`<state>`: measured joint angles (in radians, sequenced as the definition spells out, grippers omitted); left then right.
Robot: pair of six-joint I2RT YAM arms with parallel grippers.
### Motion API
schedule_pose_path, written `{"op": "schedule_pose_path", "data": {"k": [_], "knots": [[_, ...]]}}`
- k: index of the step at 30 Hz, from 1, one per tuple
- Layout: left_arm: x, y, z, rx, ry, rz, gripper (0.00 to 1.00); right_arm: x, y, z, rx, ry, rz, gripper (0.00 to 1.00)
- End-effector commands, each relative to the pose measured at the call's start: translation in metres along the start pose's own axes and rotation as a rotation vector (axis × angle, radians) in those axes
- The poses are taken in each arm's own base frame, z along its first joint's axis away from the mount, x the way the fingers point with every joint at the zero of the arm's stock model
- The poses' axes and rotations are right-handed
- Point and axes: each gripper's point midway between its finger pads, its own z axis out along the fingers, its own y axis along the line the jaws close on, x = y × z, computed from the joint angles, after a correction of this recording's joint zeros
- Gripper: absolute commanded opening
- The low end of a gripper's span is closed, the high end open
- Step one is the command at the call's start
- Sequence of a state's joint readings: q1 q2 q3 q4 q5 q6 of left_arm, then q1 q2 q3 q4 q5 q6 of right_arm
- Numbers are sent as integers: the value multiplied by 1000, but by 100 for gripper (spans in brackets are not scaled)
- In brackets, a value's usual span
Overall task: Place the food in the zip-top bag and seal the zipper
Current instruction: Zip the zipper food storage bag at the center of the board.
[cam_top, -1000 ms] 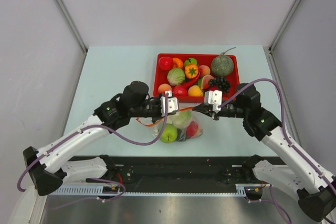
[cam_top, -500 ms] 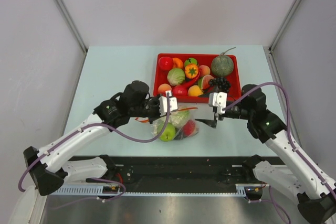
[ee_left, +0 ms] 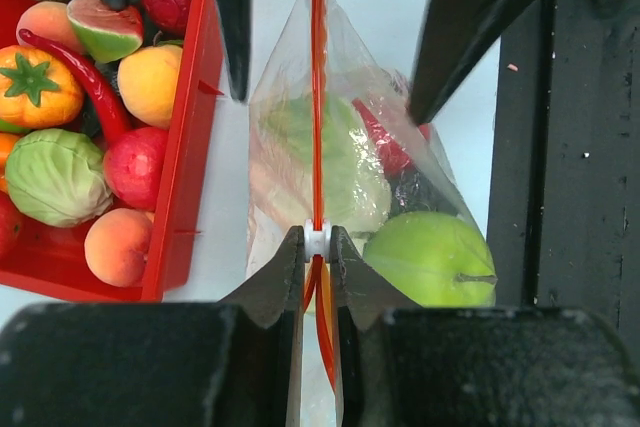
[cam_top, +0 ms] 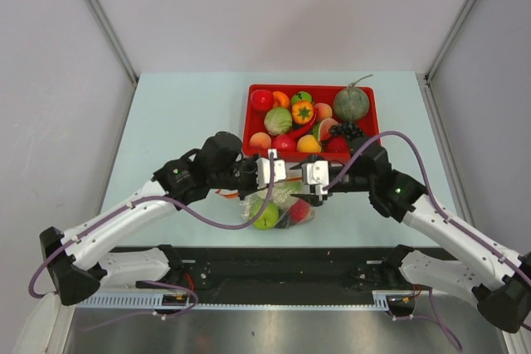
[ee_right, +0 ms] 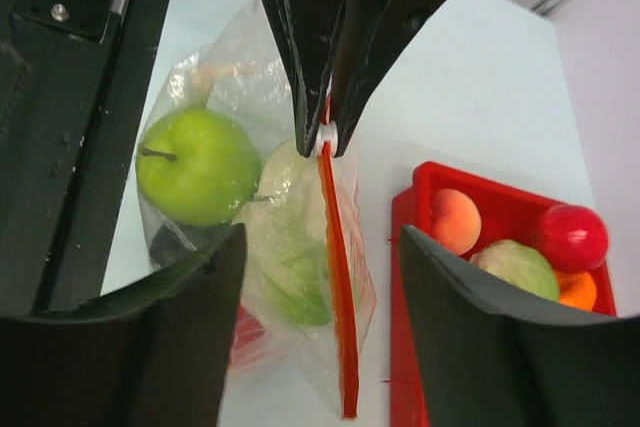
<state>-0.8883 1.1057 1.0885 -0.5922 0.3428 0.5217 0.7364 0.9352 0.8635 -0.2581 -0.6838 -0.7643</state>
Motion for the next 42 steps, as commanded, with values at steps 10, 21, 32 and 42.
{"op": "schedule_pose_path", "data": {"k": [10, 21, 32, 42], "knots": [[15, -3, -22, -99, -24, -76, 10, 14, -2, -8, 31, 86, -59, 0], [80, 7, -67, -255, 89, -142, 13, 24, 4, -27, 45, 143, -26, 0], [97, 23, -104, -387, 138, -131, 13, 22, 1, -41, 83, 152, -18, 0], [63, 6, -119, -284, 73, -133, 7, -6, 13, -55, 101, 113, 19, 0]]}}
